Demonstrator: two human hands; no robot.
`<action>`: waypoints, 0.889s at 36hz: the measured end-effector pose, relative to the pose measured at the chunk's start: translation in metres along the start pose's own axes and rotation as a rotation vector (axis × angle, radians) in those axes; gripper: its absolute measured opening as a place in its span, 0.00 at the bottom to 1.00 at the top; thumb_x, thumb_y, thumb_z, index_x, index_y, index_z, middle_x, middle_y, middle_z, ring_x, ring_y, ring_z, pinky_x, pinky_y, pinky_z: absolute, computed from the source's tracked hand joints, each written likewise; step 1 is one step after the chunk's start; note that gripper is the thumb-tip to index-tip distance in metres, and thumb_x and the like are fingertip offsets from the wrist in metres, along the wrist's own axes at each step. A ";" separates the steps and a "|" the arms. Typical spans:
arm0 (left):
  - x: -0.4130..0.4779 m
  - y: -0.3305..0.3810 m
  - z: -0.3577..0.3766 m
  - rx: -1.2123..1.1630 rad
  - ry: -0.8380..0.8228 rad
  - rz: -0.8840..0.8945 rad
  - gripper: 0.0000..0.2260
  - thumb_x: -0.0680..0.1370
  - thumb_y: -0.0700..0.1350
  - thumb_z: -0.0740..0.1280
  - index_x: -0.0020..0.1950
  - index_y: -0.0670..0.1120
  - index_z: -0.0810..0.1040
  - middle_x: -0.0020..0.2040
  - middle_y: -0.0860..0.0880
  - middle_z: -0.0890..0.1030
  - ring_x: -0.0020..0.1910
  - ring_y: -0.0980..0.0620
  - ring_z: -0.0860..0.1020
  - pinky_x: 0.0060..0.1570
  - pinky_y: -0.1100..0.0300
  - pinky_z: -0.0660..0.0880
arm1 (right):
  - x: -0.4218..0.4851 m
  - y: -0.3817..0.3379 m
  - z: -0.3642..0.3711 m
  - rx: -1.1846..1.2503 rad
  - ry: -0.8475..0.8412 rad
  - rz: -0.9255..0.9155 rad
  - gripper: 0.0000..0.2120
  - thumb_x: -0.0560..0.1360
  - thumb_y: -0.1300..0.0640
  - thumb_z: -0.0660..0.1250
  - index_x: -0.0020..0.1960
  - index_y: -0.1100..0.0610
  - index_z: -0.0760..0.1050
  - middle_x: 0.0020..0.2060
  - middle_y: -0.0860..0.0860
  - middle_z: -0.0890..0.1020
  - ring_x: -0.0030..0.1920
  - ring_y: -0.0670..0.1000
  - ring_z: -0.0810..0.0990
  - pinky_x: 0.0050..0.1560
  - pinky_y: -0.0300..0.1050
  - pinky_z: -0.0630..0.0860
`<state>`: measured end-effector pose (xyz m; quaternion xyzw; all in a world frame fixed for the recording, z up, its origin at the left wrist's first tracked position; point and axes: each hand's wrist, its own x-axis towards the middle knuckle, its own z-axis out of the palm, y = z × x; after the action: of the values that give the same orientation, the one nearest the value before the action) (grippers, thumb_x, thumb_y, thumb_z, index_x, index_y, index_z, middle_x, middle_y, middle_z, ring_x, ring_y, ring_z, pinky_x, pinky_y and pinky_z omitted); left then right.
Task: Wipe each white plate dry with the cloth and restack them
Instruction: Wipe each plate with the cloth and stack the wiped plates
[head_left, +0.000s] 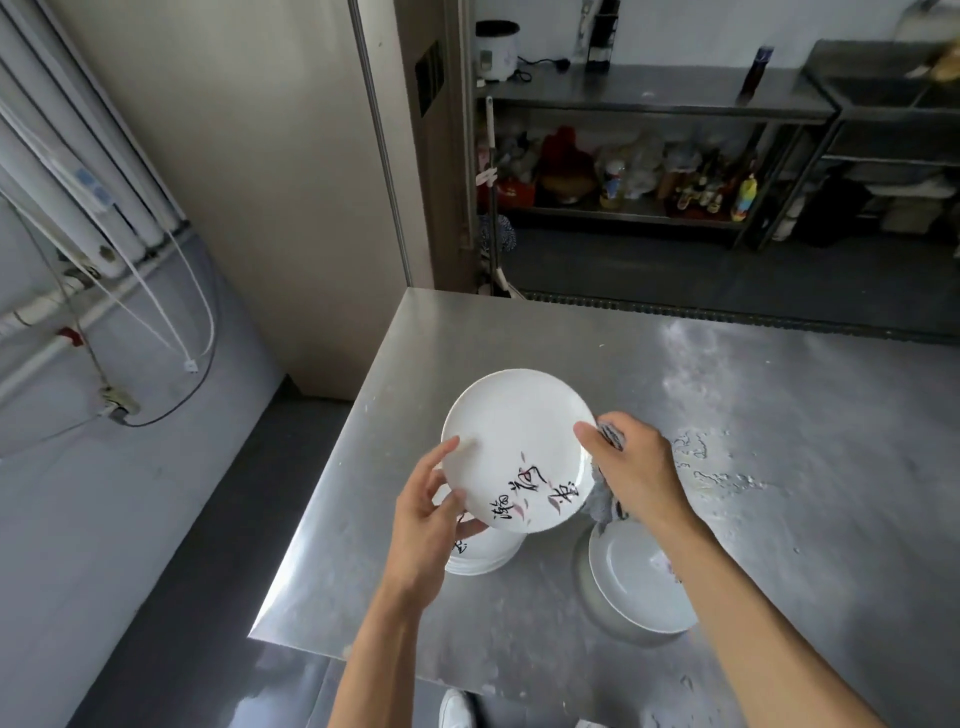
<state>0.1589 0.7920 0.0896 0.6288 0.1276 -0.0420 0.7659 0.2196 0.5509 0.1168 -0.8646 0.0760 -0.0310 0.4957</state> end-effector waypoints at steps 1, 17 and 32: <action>-0.001 -0.002 0.006 -0.011 0.016 -0.026 0.30 0.81 0.31 0.62 0.73 0.62 0.75 0.64 0.45 0.81 0.60 0.41 0.83 0.47 0.49 0.84 | -0.001 0.004 -0.006 0.004 -0.005 0.027 0.15 0.76 0.45 0.71 0.39 0.55 0.74 0.30 0.48 0.76 0.33 0.47 0.72 0.36 0.42 0.70; -0.012 -0.041 0.119 0.050 -0.147 -0.215 0.28 0.72 0.37 0.63 0.65 0.63 0.75 0.57 0.48 0.83 0.52 0.47 0.86 0.42 0.52 0.84 | -0.050 0.119 -0.087 -0.129 0.034 0.232 0.14 0.75 0.50 0.72 0.59 0.39 0.77 0.52 0.40 0.84 0.55 0.46 0.82 0.58 0.51 0.78; -0.018 -0.120 0.164 0.185 -0.221 -0.541 0.34 0.77 0.25 0.56 0.79 0.52 0.68 0.68 0.35 0.76 0.53 0.37 0.82 0.39 0.54 0.83 | -0.082 0.219 -0.101 -0.132 0.010 0.530 0.15 0.74 0.60 0.71 0.60 0.50 0.78 0.52 0.48 0.82 0.54 0.52 0.81 0.54 0.47 0.78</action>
<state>0.1380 0.6059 0.0089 0.6308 0.2018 -0.3238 0.6756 0.1036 0.3691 -0.0189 -0.8448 0.3041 0.1008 0.4287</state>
